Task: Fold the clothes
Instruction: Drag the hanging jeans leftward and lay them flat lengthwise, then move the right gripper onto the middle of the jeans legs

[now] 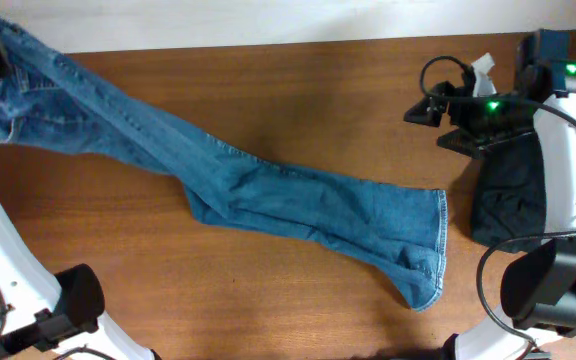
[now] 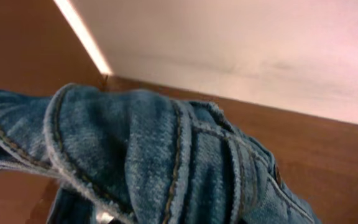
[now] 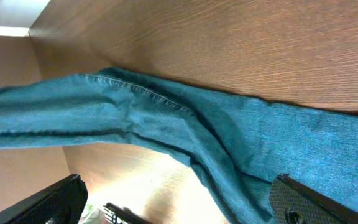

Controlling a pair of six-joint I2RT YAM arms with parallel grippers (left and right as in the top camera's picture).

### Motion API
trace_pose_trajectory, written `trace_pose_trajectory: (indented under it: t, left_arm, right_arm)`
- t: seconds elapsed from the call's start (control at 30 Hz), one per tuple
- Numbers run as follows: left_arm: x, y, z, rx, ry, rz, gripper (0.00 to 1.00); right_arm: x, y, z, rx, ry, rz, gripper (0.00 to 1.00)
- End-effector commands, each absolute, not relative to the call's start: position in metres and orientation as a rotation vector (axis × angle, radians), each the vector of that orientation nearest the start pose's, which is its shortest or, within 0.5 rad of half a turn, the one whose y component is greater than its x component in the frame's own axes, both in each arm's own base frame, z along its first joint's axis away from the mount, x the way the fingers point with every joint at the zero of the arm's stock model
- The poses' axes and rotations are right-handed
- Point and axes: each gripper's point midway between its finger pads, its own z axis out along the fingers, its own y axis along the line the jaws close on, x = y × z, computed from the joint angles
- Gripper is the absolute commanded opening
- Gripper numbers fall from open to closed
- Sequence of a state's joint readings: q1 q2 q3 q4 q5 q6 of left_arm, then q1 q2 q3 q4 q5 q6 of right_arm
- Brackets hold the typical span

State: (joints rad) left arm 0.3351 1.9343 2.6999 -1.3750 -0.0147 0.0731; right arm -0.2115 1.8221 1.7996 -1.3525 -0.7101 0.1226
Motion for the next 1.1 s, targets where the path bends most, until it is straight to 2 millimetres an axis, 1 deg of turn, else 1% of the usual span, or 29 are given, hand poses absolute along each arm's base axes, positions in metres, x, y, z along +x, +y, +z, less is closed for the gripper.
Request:
trace_pose_trajectory:
  t: [0.0,0.03,0.07,0.1,0.13,0.2,0.3,0.37,0.4,0.43,0.5,0.53,0.57,0.6,0.63,0.67,0.73,0.77,0.8,0.83,0.93,1.0,1.07]
  left_arm:
    - [0.422,0.174,0.422,-0.391,2.185,0.237,0.2]
    - [0.421,0.181,0.416,-0.416,2.202,0.238,0.23]
    - [0.42,0.187,0.409,-0.438,2.219,0.238,0.36]
    - [0.419,0.193,0.401,-0.464,2.239,0.235,0.62]
    - [0.418,0.196,0.398,-0.476,2.248,0.234,0.68]
    - [0.42,0.201,0.392,-0.491,2.258,0.234,0.99]
    - [0.426,0.203,0.396,-0.489,2.23,0.236,0.99]
    - [0.432,0.198,0.401,-0.459,2.208,0.191,0.99]
    - [0.435,0.191,0.401,-0.435,2.208,0.143,0.99]
    - [0.439,0.176,0.401,-0.386,2.207,0.042,0.99]
    - [0.442,0.162,0.402,-0.341,2.209,-0.054,0.99]
    - [0.442,0.148,0.401,-0.307,2.216,-0.141,0.99]
    - [0.439,0.138,0.395,-0.295,2.243,-0.208,0.99]
    - [0.436,0.136,0.391,-0.3,2.263,-0.224,0.98]
    - [0.432,0.134,0.382,-0.311,2.302,-0.241,0.97]
    - [0.427,0.131,0.367,-0.293,2.365,-0.252,0.96]
    - [0.425,0.13,0.347,-0.294,2.44,-0.275,0.96]
    - [0.425,0.131,0.339,-0.306,2.465,-0.286,0.96]
    - [0.426,0.131,0.327,-0.322,2.502,-0.306,0.99]
    - [0.427,0.131,0.312,-0.343,2.549,-0.333,0.99]
    - [0.436,0.134,0.276,-0.379,2.632,-0.389,0.99]
    - [0.439,0.133,0.253,-0.402,2.688,-0.429,0.99]
    - [0.441,0.134,0.236,-0.411,2.725,-0.448,0.99]
  right_arm:
    - [0.386,0.039,0.229,0.295,2.717,0.987,0.99]
    - [0.386,0.041,0.229,0.29,2.719,0.989,0.99]
    - [0.386,0.042,0.229,0.287,2.72,0.989,0.99]
    - [0.385,0.044,0.229,0.28,2.723,0.99,0.99]
    - [0.385,0.045,0.229,0.277,2.723,0.991,0.99]
    - [0.386,0.046,0.23,0.269,2.722,0.991,0.99]
    - [0.386,0.047,0.23,0.27,2.721,0.991,0.99]
    - [0.386,0.047,0.23,0.27,2.72,0.99,0.99]
    - [0.386,0.047,0.23,0.27,2.721,0.99,0.99]
    - [0.387,0.047,0.229,0.27,2.721,0.991,0.99]
    - [0.386,0.047,0.229,0.272,2.724,0.992,0.99]
    - [0.385,0.047,0.229,0.274,2.729,0.995,0.99]
    - [0.383,0.048,0.228,0.276,2.736,0.998,0.99]
    - [0.383,0.05,0.227,0.274,2.74,1.0,0.99]
    - [0.381,0.053,0.226,0.268,2.749,1.005,0.99]
    - [0.379,0.058,0.223,0.256,2.762,1.011,0.99]
    - [0.378,0.064,0.22,0.235,2.773,1.015,0.99]
    - [0.378,0.068,0.219,0.222,2.777,1.016,0.99]
    - [0.378,0.07,0.218,0.212,2.779,1.015,0.99]
    - [0.377,0.074,0.218,0.197,2.782,1.017,0.99]
    - [0.375,0.081,0.218,0.173,2.791,1.02,0.99]
    - [0.374,0.079,0.215,0.175,2.811,0.988,0.99]
    - [0.372,0.074,0.21,0.181,2.841,0.917,0.99]
